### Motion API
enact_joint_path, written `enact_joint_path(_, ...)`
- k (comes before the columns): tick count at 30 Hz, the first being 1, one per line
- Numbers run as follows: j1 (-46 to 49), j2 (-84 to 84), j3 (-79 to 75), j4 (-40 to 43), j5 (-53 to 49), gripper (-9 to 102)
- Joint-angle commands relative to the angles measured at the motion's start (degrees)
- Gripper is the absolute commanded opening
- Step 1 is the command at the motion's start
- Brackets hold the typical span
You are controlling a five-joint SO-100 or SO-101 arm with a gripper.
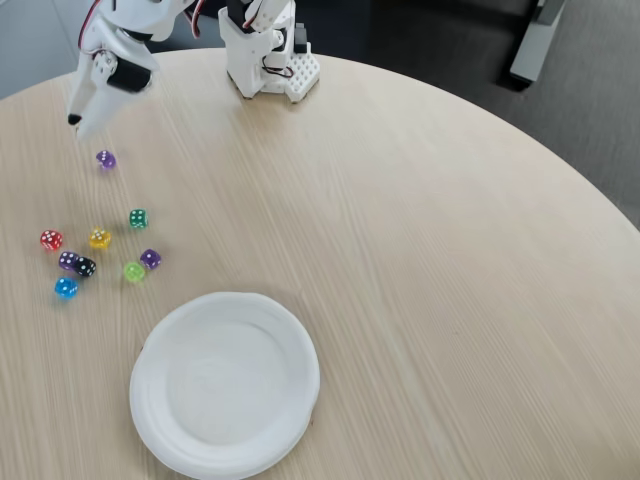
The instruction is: Pick a purple dice and put it in the plate.
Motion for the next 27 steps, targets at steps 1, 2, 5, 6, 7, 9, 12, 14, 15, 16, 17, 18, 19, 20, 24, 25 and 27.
enact_joint_path(1,-1.14,-2.46,-4.04,0.18,-0.18,11)
enact_joint_path(2,-1.58,-3.69,-5.19,0.18,-0.18,11)
enact_joint_path(5,-2.72,-7.12,-8.7,0.35,2.29,11)
enact_joint_path(6,-2.9,-8.35,-9.76,0.35,3.43,11)
enact_joint_path(7,-3.08,-9.49,-10.72,0.44,4.48,11)
enact_joint_path(9,-3.25,-11.95,-12.57,0.44,5.98,11)
enact_joint_path(12,-3.25,-16.26,-14.5,0.44,7.73,11)
enact_joint_path(14,-3.25,-19.25,-15.47,0.44,9.23,11)
enact_joint_path(15,-3.25,-20.57,-15.91,0.53,10.02,11)
enact_joint_path(16,-3.25,-21.8,-16.26,0.53,10.9,11)
enact_joint_path(17,-3.25,-22.68,-16.35,0.53,11.69,11)
enact_joint_path(18,-3.25,-23.29,-16.35,0.53,12.57,10)
enact_joint_path(19,-3.25,-23.73,-16.35,0.62,13.54,10)
enact_joint_path(20,-3.25,-23.91,-16.35,0.62,14.77,10)
enact_joint_path(24,-3.25,-23.99,-16.35,0.88,18.63,10)
enact_joint_path(25,-3.25,-23.99,-16.35,1.76,19.07,10)
enact_joint_path(27,-3.34,-23.99,-16.44,5.27,20.13,10)
